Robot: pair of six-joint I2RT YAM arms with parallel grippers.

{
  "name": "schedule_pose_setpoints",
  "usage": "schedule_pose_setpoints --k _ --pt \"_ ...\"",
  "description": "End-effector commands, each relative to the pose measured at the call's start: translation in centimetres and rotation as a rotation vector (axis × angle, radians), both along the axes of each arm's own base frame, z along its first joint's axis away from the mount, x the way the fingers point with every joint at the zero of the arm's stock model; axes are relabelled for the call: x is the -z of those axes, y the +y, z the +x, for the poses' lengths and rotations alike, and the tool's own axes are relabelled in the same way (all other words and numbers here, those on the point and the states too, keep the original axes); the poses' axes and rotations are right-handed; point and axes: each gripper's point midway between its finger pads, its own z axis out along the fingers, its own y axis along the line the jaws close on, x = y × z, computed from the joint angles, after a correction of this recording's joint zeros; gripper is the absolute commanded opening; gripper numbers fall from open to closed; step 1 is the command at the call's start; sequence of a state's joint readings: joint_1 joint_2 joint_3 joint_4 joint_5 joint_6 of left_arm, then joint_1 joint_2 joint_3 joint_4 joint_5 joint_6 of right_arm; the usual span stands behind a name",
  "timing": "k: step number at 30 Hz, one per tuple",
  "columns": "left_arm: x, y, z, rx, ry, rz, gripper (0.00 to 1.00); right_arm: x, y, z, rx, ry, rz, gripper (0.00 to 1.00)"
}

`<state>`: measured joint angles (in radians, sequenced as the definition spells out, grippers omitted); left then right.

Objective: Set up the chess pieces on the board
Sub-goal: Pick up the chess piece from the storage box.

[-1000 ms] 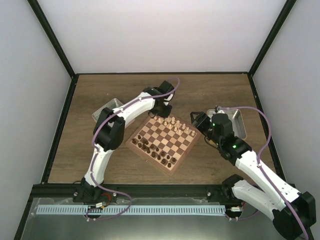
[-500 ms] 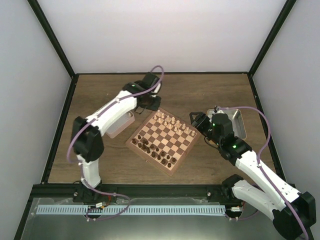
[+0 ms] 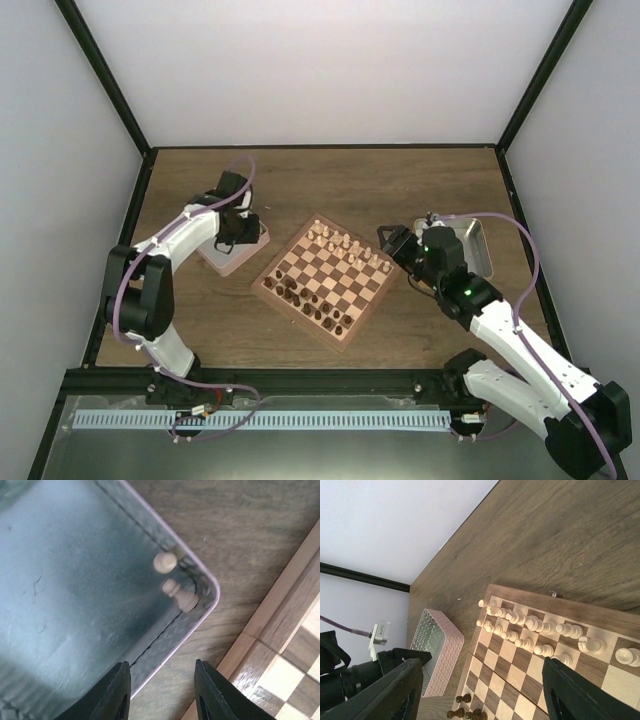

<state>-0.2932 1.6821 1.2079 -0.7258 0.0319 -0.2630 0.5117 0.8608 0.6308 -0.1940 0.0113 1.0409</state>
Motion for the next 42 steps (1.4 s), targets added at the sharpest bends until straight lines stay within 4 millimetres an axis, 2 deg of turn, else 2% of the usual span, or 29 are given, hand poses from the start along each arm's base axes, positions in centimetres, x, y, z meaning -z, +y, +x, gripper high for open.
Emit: schedule_pose_setpoints --k 1,3,10,15,19,23,31,38,42 --pt "-0.5 -1.5 2.6 -0.022 -0.084 -0.117 0.36 -0.3 -0.2 0.1 0.009 -0.001 0.01 0.67" --pt "0.4 -0.7 3.3 -0.065 -0.085 -0.096 0.33 -0.4 -0.2 0.1 0.01 -0.004 0.011 0.67" --pt "2.8 -0.2 4.8 -0.095 -0.089 -0.07 0.27 -0.5 -0.4 0.2 0.018 -0.009 0.004 0.67" --pt "3.8 -0.1 5.6 -0.105 -0.111 -0.061 0.27 -0.2 -0.2 0.3 0.016 -0.002 0.01 0.68" --pt "3.9 -0.8 6.2 -0.083 -0.121 -0.099 0.32 0.0 0.1 0.3 0.004 0.005 0.021 0.67" --pt "4.2 -0.7 6.5 -0.086 -0.127 -0.093 0.32 0.2 0.1 0.3 0.004 0.01 0.018 0.67" --pt "4.7 0.4 7.3 -0.147 -0.144 -0.041 0.24 0.3 0.2 0.3 0.002 0.01 0.017 0.67" --pt "5.2 0.1 7.6 -0.149 -0.136 -0.052 0.22 0.3 0.1 0.3 0.003 0.012 0.014 0.67" --pt "5.3 0.5 7.5 -0.165 -0.125 -0.031 0.17 0.3 0.0 0.2 0.004 0.012 0.014 0.68"
